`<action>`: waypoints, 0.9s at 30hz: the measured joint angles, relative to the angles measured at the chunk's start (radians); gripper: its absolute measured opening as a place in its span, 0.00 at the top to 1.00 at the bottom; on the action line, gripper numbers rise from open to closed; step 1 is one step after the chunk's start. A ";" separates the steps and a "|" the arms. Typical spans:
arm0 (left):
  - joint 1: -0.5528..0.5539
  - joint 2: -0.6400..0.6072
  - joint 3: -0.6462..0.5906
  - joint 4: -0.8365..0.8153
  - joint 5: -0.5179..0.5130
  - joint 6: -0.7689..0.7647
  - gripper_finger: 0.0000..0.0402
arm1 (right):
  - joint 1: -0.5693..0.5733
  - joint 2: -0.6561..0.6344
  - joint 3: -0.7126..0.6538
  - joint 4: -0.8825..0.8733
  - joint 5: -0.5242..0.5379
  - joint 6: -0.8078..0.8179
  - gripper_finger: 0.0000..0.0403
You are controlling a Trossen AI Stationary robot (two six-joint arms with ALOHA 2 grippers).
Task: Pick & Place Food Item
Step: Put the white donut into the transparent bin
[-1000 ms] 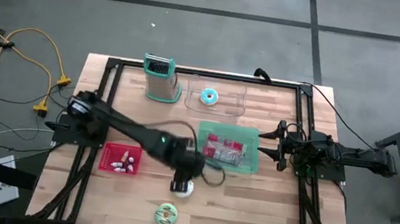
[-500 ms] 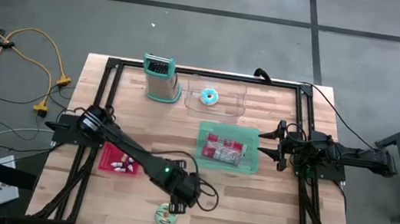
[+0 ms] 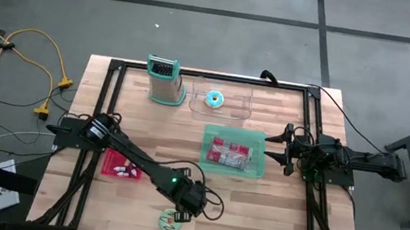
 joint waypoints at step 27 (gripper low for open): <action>0.000 0.060 -0.004 0.023 -0.001 -0.062 0.57 | 0.000 0.001 0.000 0.000 0.000 0.000 0.45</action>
